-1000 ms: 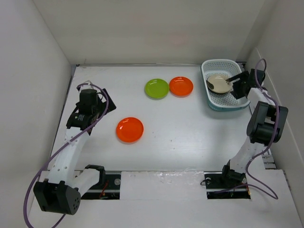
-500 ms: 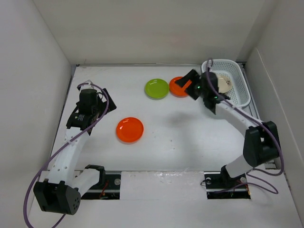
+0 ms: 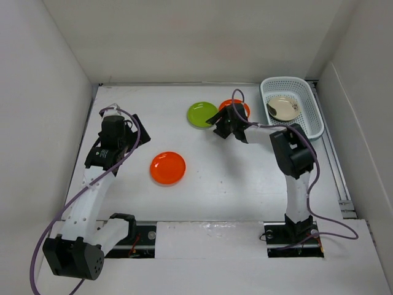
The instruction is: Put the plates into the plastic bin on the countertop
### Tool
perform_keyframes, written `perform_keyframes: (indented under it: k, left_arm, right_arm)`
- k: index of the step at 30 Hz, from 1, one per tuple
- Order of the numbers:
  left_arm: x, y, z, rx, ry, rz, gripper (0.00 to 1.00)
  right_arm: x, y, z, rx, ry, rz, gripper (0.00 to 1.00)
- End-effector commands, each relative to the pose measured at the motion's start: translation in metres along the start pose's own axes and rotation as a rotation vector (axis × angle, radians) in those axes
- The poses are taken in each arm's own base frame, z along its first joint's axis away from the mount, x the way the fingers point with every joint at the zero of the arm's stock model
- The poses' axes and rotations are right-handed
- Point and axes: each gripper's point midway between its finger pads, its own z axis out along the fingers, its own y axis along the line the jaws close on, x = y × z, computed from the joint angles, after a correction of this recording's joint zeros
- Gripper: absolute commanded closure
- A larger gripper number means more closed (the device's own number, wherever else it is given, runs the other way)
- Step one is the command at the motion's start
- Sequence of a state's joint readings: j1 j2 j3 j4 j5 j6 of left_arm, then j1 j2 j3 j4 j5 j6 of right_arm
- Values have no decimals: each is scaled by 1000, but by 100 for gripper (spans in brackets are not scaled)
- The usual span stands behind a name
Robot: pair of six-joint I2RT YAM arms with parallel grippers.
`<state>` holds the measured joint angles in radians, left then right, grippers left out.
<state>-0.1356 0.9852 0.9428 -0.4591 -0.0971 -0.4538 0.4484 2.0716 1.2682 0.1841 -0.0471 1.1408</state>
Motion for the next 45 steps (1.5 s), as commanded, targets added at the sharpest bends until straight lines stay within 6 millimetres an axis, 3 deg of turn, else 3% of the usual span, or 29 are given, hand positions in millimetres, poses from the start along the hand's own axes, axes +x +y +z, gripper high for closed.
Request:
perform_keyframes:
  k: [1,6,7,8,10,14,16,18,20,21,22,24,25,26,27,28,30,31,33,36,39,40,42,45]
  left_arm:
    - [-11,-7,-6,37,-44,1,0]
    - [-12,-7,-9,41,-51,0,0]
    - [-12,-7,-9,41,-51,0,0]
    - [-12,-7,-9,41,-51,0,0]
    - [-12,-7,-9,41,-51,0,0]
    - [-14,-8,-11,46,-59,-2,0]
    - [-10,-6,-9,41,-51,0,0]
    - [-10,-7,-10,49,-47,0,0]
    - [-10,-7,-10,49,-47,0,0]
    - [-10,-7,-10,49,-47,0,0]
    - [-8,-7,-7,45,-39,1,0]
    - [-7,-8,-8,53,-35,1,0]
    - [-9,-10,-7,57,-42,0,0]
    - [-9,-9,-7,57,-43,9,0]
    - [-9,-7,-5,45,-39,10,0]
    - [-9,-7,-5,45,-39,10,0]
    - [-4,-3,1,16,-19,14,0]
    - [0,-5,4,26,4,17,0]
    - [4,-7,6,39,24,27,0]
    - [3,-29,4,151,35,1,0]
    - [0,-60,0,254,55,-31,0]
    - [-3,-70,-1,270,46,-33,0]
    - [-5,-86,5,295,70,-42,0]
    - [-4,-102,22,329,111,-74,0]
  right_arm:
    - [-2,5,24,14,-13,39,34]
    - [-10,6,33,71,-33,62,53]
    - [-16,16,32,62,-47,72,56]
    - [-12,6,37,100,-32,73,60]
    - [-12,6,39,114,-27,73,69]
    - [-11,8,41,136,-8,64,100]
    - [-7,9,41,128,12,66,100]
    - [-13,26,30,92,8,56,100]
    - [-23,57,6,20,-10,33,100]
    - [-31,60,-5,3,-19,40,100]
    - [-48,95,-37,-98,-57,25,100]
    - [-72,107,-69,-144,-109,12,100]
    - [-94,97,-83,-135,-148,20,100]
    - [-115,110,-114,-181,-201,7,100]
    - [-128,104,-126,-173,-230,6,100]
    - [-159,79,-138,-119,-296,29,100]
    - [-185,56,-166,-71,-351,34,100]
    - [-211,34,-179,-42,-389,58,100]
    - [-226,4,-197,20,-424,76,100]
    - [-266,-45,-221,115,-510,135,100]
    - [-290,-83,-229,139,-533,185,100]
    - [-290,-95,-221,155,-505,195,100]
    - [-299,-102,-219,163,-507,198,100]
    - [-306,-120,-199,191,-481,199,100]
